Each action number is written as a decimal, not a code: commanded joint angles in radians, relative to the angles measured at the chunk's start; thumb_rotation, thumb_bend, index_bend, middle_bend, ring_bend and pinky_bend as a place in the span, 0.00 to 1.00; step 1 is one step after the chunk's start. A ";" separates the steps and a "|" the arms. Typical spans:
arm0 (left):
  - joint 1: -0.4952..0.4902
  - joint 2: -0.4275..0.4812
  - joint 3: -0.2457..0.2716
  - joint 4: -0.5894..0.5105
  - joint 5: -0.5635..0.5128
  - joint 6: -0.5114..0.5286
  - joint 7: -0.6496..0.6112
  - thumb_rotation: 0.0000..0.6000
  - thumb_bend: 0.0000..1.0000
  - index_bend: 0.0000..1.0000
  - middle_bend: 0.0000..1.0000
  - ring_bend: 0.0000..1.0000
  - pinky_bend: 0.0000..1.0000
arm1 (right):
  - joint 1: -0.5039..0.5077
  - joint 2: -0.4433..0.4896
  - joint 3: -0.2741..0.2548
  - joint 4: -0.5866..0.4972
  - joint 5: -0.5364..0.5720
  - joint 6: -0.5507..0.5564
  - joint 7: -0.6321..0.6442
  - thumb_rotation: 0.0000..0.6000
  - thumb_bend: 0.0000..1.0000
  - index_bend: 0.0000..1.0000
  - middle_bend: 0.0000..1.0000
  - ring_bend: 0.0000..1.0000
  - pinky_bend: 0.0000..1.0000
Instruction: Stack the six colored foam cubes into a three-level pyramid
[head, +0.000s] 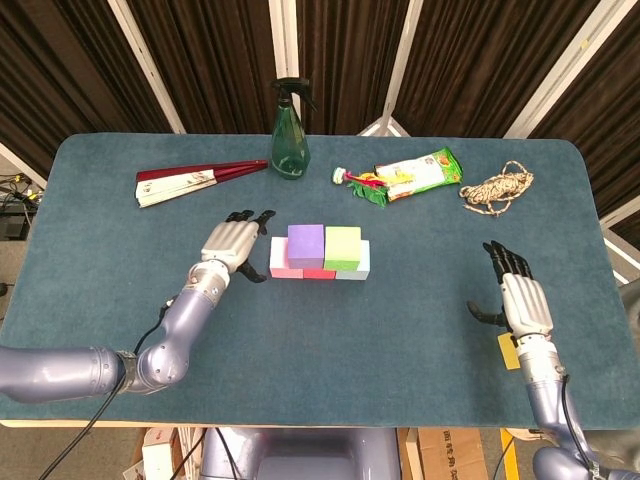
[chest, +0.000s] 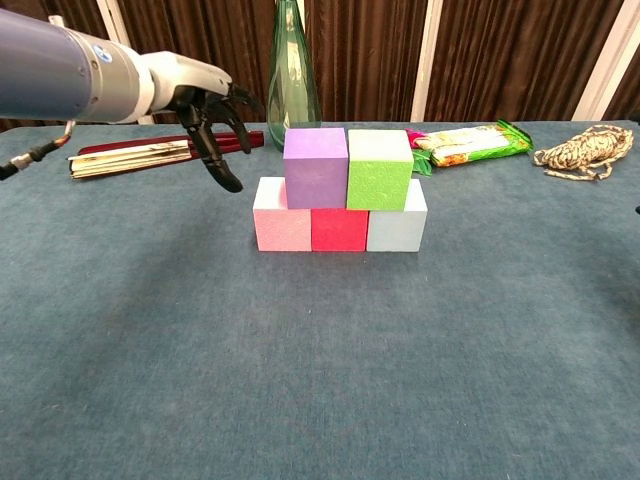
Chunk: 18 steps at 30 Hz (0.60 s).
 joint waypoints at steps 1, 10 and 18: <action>-0.006 -0.020 -0.007 0.010 0.019 0.006 -0.010 1.00 0.19 0.00 0.23 0.05 0.06 | 0.000 0.000 0.001 0.000 0.002 -0.001 0.002 1.00 0.31 0.00 0.00 0.00 0.00; -0.025 -0.065 -0.019 0.026 0.039 0.014 -0.015 1.00 0.19 0.00 0.23 0.05 0.06 | 0.001 0.002 0.003 0.003 0.005 -0.006 0.008 1.00 0.31 0.00 0.00 0.00 0.00; -0.035 -0.090 -0.020 0.040 0.036 0.022 -0.009 1.00 0.19 0.00 0.23 0.05 0.06 | 0.001 0.003 0.005 0.001 0.004 -0.006 0.014 1.00 0.31 0.00 0.00 0.00 0.00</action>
